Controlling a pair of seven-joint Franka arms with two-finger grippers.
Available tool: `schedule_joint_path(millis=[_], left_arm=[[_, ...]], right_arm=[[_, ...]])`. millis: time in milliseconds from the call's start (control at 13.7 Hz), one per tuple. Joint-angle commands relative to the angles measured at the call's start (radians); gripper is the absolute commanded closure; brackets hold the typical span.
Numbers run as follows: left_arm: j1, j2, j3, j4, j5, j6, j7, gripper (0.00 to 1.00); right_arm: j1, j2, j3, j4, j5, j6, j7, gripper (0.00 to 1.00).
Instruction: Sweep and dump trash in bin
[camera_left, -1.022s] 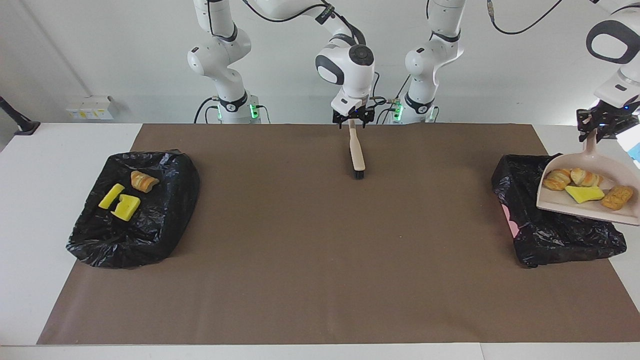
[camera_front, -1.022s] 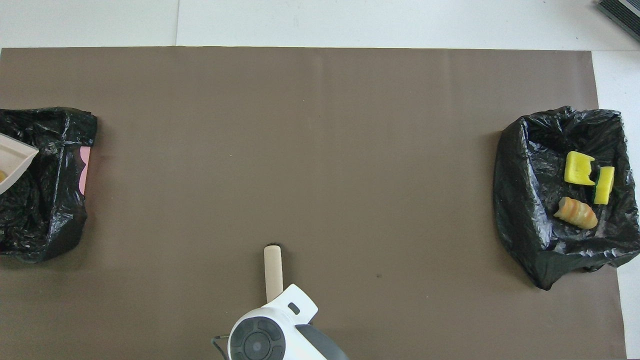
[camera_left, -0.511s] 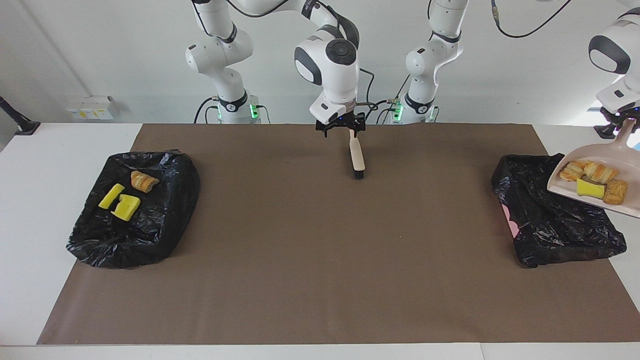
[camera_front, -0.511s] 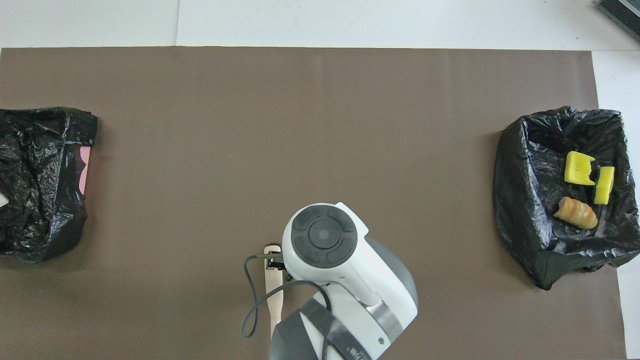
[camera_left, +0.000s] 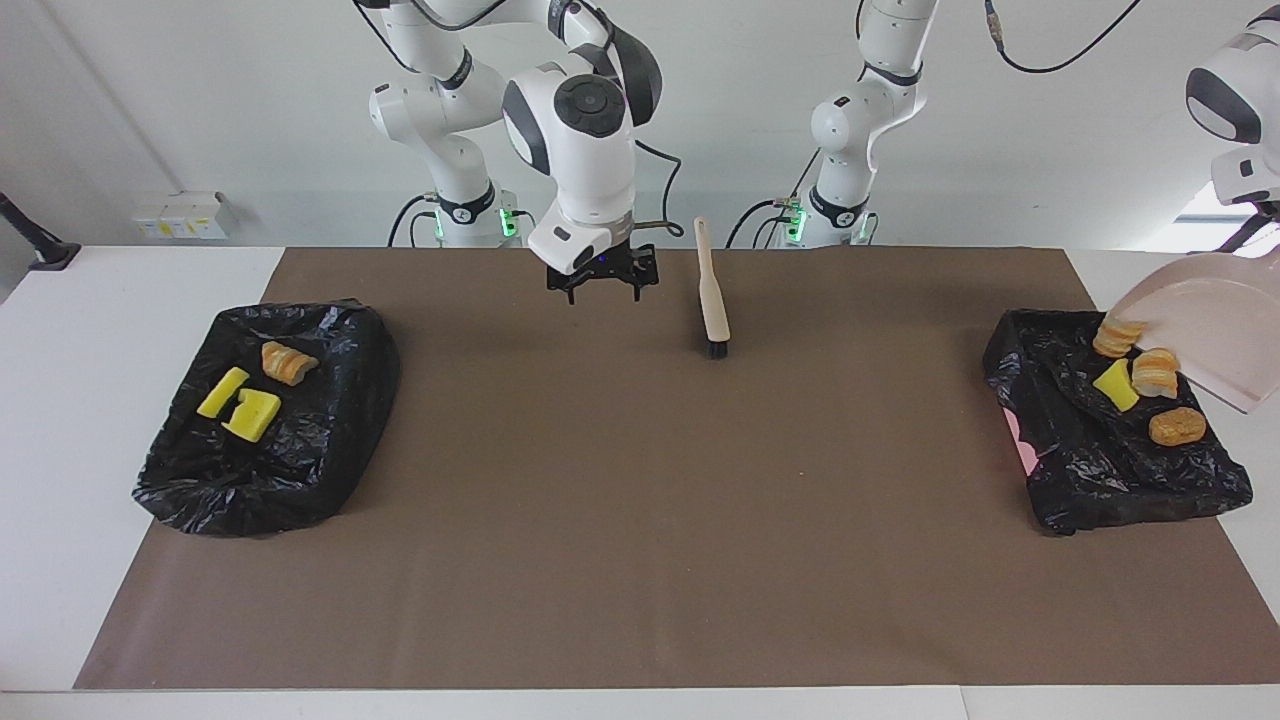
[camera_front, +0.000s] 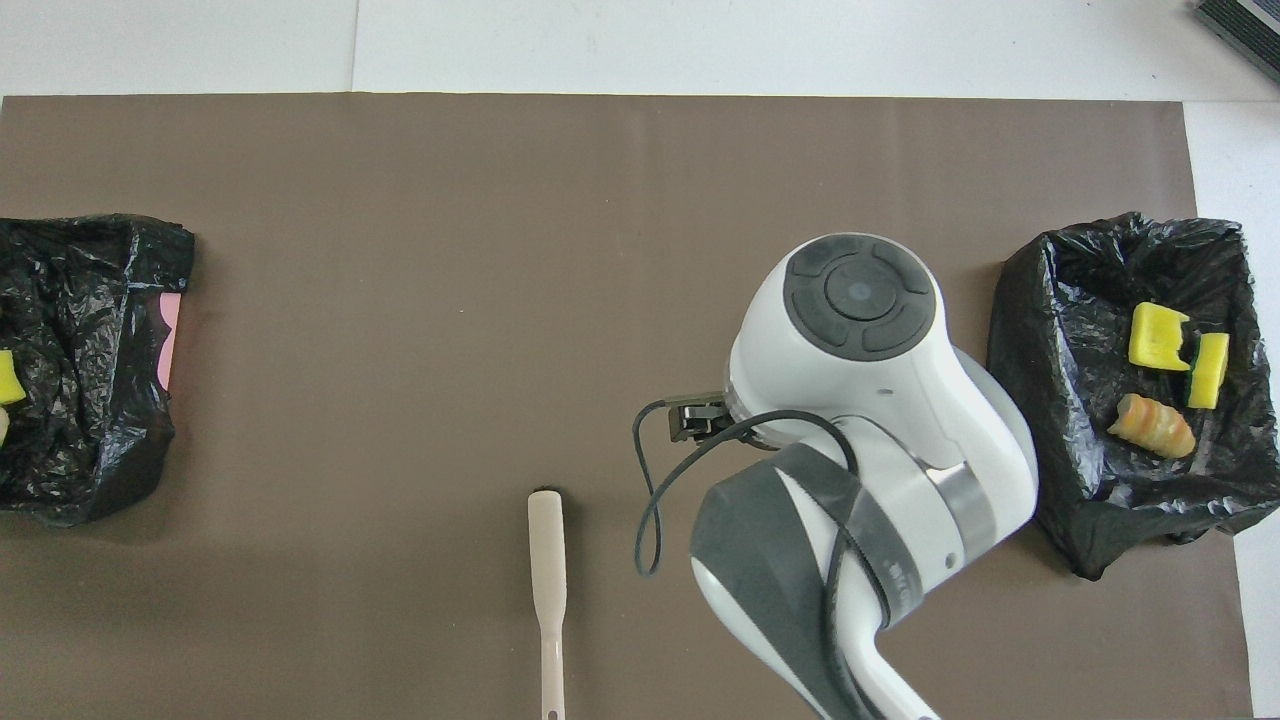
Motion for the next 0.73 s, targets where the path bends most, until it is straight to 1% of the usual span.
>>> schedule_joint_path(millis=[0, 146, 292, 438, 584, 657], left_arm=[[-0.086, 0.057, 0.005, 0.116, 0.051, -0.081, 0.033, 1.0], [-0.135, 0.106, 0.005, 0.198, 0.092, -0.116, 0.067, 1.0], [-0.157, 0.146, 0.005, 0.255, 0.106, -0.107, 0.143, 1.0], [-0.164, 0.173, 0.002, 0.301, 0.103, -0.089, 0.211, 1.0], [-0.204, 0.196, 0.001, 0.335, 0.085, -0.089, 0.217, 1.0], [-0.216, 0.195, -0.001, 0.338, 0.031, -0.089, 0.211, 1.0]], right_arm=[[-0.138, 0.003, 0.011, 0.048, -0.026, -0.053, -0.085, 0.0], [-0.226, 0.003, 0.012, 0.098, -0.063, -0.09, -0.209, 0.0], [-0.266, 0.001, 0.007, 0.108, -0.123, -0.093, -0.33, 0.0], [-0.318, 0.0, 0.009, 0.155, -0.149, -0.099, -0.363, 0.0], [-0.375, -0.002, 0.007, 0.177, -0.149, -0.134, -0.364, 0.0], [-0.41, -0.003, 0.007, 0.178, -0.15, -0.137, -0.366, 0.0]])
